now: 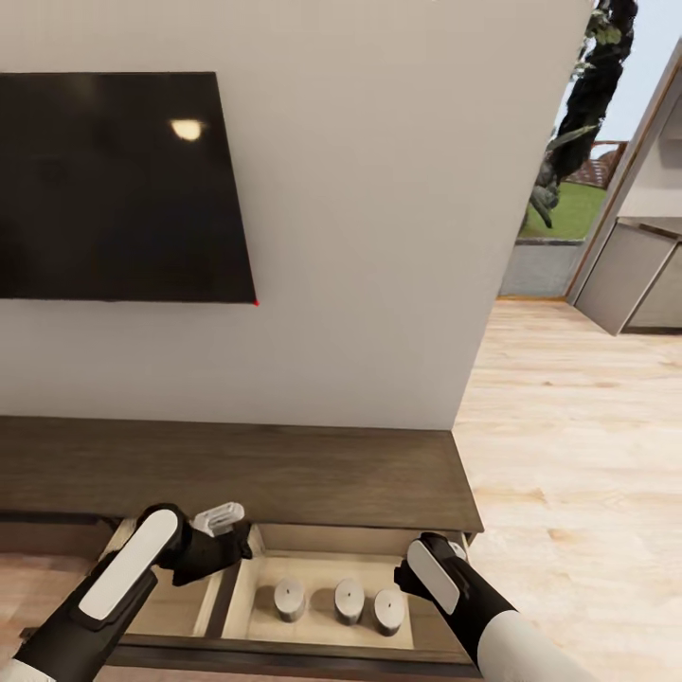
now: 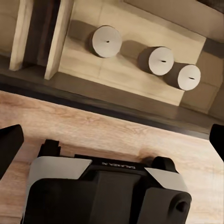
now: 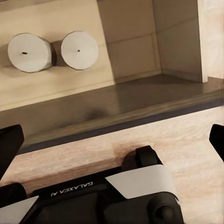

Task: Place each of the two pumpkins and all three candles from the living room inside a cabinet in the living room (use any cabinet), then make sure every cabinet is closed, and position the cauldron so it is next to a table in the living room.

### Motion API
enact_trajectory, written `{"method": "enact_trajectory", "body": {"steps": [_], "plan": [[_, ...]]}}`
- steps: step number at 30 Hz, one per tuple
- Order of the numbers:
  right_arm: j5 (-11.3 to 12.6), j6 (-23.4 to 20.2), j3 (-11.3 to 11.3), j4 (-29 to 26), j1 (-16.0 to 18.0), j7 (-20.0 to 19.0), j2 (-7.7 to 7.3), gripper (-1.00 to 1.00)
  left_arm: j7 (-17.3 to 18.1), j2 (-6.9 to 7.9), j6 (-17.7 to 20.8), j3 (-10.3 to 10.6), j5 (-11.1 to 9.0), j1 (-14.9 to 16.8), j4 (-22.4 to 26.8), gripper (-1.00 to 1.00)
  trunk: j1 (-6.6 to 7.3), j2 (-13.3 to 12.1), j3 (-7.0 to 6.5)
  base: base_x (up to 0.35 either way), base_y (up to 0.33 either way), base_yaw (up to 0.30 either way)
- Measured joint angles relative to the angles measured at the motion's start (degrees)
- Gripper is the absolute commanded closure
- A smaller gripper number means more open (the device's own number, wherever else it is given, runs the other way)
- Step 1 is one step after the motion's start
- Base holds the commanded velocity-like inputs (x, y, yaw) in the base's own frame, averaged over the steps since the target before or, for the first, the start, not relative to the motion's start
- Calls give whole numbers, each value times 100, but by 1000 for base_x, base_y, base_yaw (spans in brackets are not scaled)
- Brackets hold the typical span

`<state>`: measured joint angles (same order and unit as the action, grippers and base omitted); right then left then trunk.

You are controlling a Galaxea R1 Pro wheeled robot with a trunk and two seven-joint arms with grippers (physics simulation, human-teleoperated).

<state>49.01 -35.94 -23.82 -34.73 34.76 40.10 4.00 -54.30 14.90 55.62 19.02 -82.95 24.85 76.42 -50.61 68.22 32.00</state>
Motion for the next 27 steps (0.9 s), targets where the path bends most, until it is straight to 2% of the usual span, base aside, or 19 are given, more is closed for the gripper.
{"method": "enact_trajectory", "body": {"steps": [2, 5, 6, 9, 10, 12, 15, 18, 27], "plan": [[-7, -4, 0, 0, 0, 1, 0, -100, -7, -121, -35, 1, 236, 8, -136, -100, 44, -80, -36, 0, 0, 0], [-24, -1, 0, 0, 0, 1, 0, -100, -10, -242, -56, 6, 485, 25, -414, -100, 110, -201, -90, 0, 0, 0], [-31, 1, 0, 0, 0, 1, 3, -100, -11, -309, -60, 7, 655, 33, -564, -100, 132, -241, -108, 0, 0, 0], [-52, 2, 0, -6, 0, 1, 12, -100, -12, -467, -74, 2, 1347, 52, -900, -100, 198, -361, -162, 0, 0, 0], [-54, 2, 0, -6, 0, 1, 13, -100, -12, -496, -76, 1, 1455, 53, -931, -100, 220, -401, -180, 0, 0, 0], [-58, 8, 0, -5, 0, 1, 21, -100, -10, -646, -83, -1, 1745, 56, -1001, -100, 242, -443, -198, 0, 0, 0], [-65, 16, -1, -2, 0, 1, 30, -100, 1, -831, -85, 0, 1896, 58, -1056, -100, 242, -443, -198, 0, 0, 0], [-69, 19, -6, -1, 0, 1, 33, -100, 16, -906, -78, -2, 1945, 57, -1081, -100, 242, -443, -198, 0, 0, 0], [-84, 21, -11, 0, 0, 1, 41, -100, 70, -917, -85, -71, 1961, 45, -1013, -100, 242, -443, -198, -3, 0, 0]]}}
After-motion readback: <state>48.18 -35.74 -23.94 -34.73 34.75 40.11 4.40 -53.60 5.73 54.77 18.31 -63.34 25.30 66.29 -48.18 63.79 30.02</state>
